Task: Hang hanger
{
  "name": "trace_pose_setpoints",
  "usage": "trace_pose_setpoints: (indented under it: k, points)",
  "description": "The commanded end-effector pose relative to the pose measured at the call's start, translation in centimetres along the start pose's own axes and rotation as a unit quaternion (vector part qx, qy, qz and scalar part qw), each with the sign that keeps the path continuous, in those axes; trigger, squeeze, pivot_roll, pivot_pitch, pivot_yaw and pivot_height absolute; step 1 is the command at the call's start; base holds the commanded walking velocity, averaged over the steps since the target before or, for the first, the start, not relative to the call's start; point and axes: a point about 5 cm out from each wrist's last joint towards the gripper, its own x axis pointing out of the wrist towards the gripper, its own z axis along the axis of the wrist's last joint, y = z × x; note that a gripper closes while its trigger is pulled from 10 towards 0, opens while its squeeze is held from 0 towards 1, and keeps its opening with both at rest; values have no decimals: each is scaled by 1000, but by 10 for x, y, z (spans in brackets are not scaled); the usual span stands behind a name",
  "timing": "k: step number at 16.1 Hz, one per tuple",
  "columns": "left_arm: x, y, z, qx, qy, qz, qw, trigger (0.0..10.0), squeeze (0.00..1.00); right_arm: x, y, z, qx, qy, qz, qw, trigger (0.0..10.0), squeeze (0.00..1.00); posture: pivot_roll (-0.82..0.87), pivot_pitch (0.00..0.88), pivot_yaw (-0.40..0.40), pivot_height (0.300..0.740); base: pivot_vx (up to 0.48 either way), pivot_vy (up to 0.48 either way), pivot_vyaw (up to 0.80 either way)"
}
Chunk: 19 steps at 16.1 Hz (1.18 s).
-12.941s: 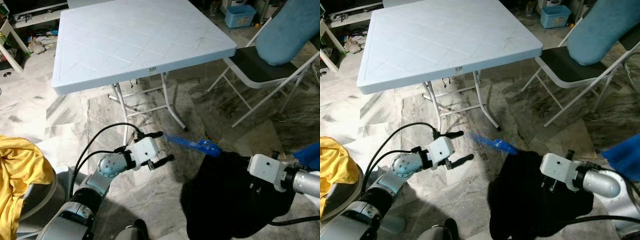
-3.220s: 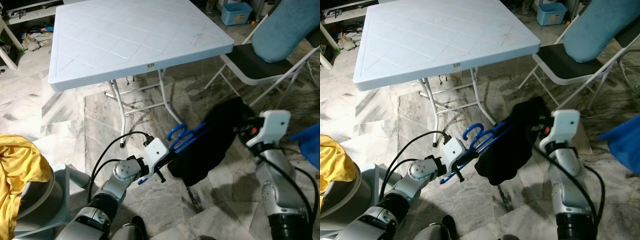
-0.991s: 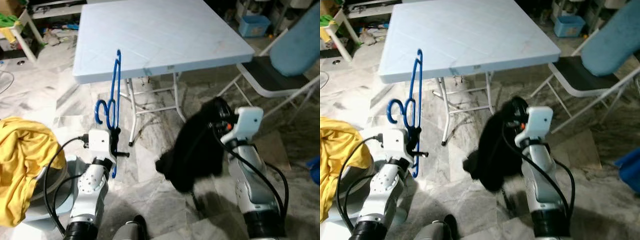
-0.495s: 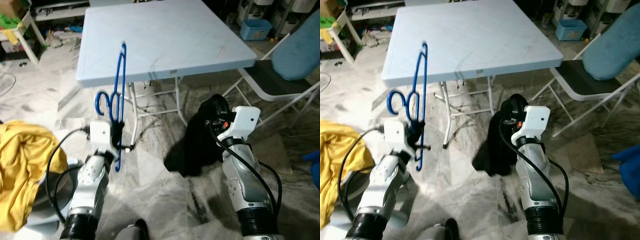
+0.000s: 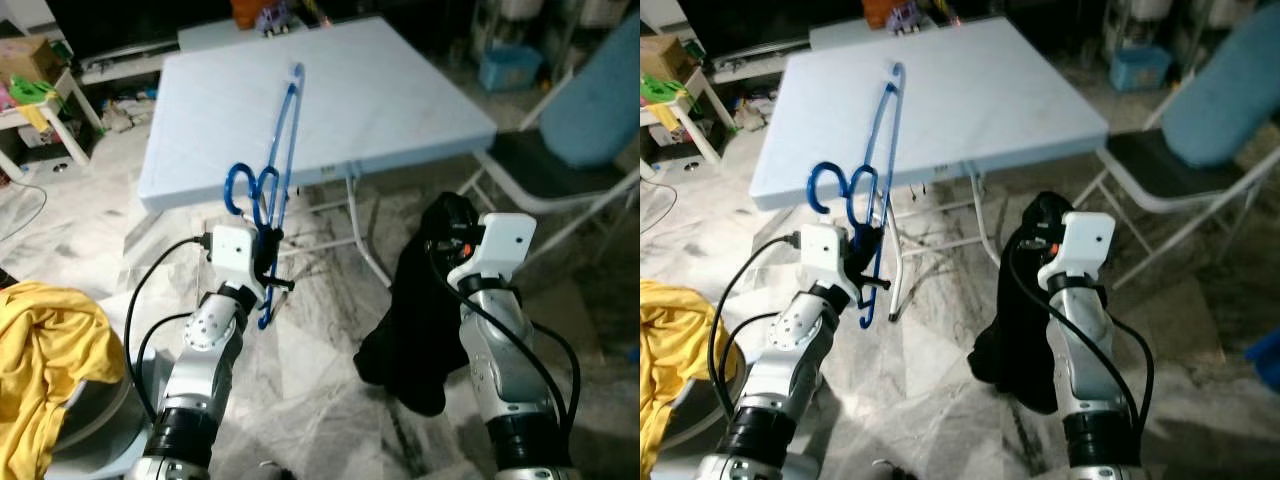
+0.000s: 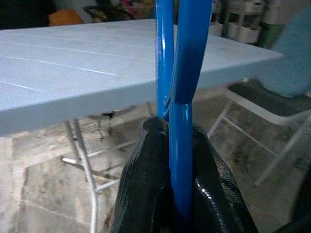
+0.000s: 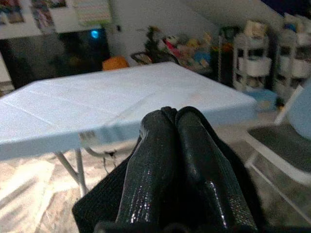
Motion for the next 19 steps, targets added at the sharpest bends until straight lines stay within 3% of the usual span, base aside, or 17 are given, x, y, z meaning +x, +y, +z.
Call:
trace_pose_setpoints:
  k: [1, 4, 6, 12, 19]
  points:
    - [-2, 14, 13, 16, -12, 21, 1000, 10000, 0, 9, 16, 27, 12, -49, 36, 998, 10000, 0, -20, 111, 62, 740, 428, 0, 594]
    - [-5, 9, 17, 12, -20, 15, 1000, 10000, 0, 8, 14, 32, 2, -57, 51, 997, 10000, 0, -1, 113, 52, 740, 428, 0, 525]
    - [-8, 22, 12, 1, -11, 54, 999, 10000, 0, 9, 14, 30, 10, -50, 49, 998, 10000, 0, 19, 92, 40, 740, 428, 0, 0]
    - [-7, 31, 6, 0, 4, 63, 998, 10000, 0, 15, 23, 25, 28, -39, 45, 998, 10000, 0, 50, 60, 39, 740, 428, 0, -273]
    - [-1, 20, 6, -5, -2, 56, 998, 10000, 0, 25, 32, 34, 17, -57, 64, 996, 10000, 0, 27, 75, 33, 740, 427, 0, -171]
